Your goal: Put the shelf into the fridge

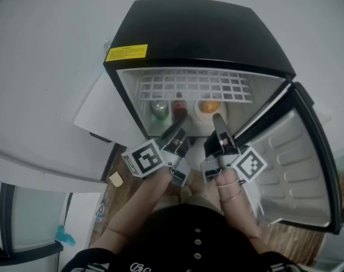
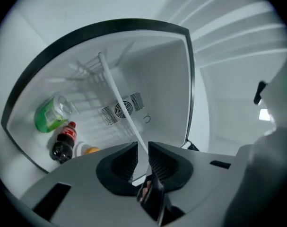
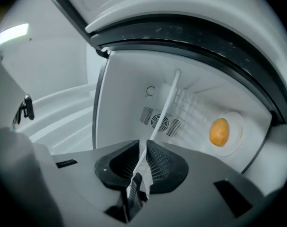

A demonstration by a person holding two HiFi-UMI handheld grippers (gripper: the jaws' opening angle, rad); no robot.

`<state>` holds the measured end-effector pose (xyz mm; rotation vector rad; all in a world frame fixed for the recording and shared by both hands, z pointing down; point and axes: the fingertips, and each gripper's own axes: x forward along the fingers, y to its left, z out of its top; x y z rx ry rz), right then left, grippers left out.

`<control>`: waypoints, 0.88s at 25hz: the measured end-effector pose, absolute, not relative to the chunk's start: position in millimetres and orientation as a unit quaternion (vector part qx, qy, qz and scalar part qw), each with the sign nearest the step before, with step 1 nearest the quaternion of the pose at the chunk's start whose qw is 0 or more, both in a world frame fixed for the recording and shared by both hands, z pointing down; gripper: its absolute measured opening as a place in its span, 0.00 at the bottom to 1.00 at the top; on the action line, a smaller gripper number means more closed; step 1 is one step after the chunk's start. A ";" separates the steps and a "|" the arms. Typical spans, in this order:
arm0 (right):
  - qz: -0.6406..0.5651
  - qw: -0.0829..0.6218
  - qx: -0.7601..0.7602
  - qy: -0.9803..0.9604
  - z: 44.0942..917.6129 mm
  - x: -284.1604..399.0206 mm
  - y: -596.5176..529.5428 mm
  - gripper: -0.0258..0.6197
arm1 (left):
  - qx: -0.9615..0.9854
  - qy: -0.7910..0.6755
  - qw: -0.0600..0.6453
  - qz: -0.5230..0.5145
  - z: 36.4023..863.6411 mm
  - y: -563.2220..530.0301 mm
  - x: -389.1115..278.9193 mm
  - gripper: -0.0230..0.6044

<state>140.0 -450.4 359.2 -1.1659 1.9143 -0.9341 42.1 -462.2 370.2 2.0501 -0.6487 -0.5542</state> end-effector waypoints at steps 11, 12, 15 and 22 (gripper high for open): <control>-0.159 0.097 -0.539 0.821 352.7 109.8 -428.0 0.07 | 0.908 -0.371 0.176 -0.082 358.3 -441.2 27.8 0.07; -0.142 0.080 -0.545 0.823 351.4 107.9 -426.9 0.07 | 0.912 -0.370 0.165 -0.074 358.4 -439.5 28.8 0.07; -0.078 0.026 -0.558 0.826 344.4 102.4 -423.4 0.06 | 0.923 -0.354 0.144 -0.048 361.6 -435.2 36.3 0.06; -0.020 -0.041 -0.551 0.833 341.2 85.1 -418.0 0.05 | 0.933 -0.350 0.088 -0.003 364.0 -427.9 45.4 0.05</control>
